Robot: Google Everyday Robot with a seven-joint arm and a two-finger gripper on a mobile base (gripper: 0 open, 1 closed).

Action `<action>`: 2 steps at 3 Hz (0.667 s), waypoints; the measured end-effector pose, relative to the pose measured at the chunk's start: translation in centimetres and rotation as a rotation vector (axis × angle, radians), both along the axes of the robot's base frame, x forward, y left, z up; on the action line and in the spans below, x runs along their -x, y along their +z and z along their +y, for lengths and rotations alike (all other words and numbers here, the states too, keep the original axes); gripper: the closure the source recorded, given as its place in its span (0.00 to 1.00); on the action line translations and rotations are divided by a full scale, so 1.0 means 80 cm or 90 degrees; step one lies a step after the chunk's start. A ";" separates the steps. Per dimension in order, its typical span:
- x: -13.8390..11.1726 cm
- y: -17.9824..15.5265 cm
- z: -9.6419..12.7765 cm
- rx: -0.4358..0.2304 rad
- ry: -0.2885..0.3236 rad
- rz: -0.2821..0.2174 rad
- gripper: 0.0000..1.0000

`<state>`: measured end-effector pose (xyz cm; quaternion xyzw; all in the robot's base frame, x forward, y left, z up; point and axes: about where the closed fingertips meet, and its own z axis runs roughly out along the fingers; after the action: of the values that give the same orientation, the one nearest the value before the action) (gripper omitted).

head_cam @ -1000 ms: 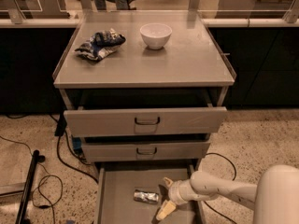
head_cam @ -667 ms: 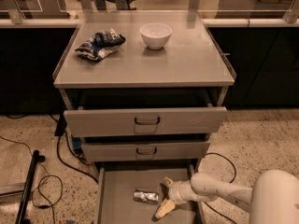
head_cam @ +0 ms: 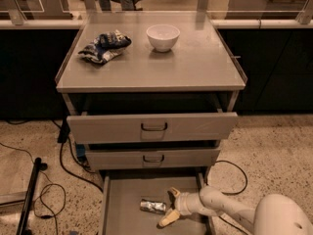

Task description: Pick redbull can from bottom drawer and place on counter

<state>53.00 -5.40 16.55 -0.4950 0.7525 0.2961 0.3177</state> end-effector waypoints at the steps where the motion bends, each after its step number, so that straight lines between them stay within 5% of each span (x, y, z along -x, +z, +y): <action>1: -0.006 -0.037 0.011 -0.008 0.000 0.021 0.00; 2: -0.008 -0.066 0.023 -0.002 0.010 0.037 0.00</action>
Offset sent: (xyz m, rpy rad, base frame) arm 0.0114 0.0256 -0.0786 -0.0143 0.0845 0.0275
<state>53.62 -3.55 11.28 -0.4914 0.7574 0.3139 0.2939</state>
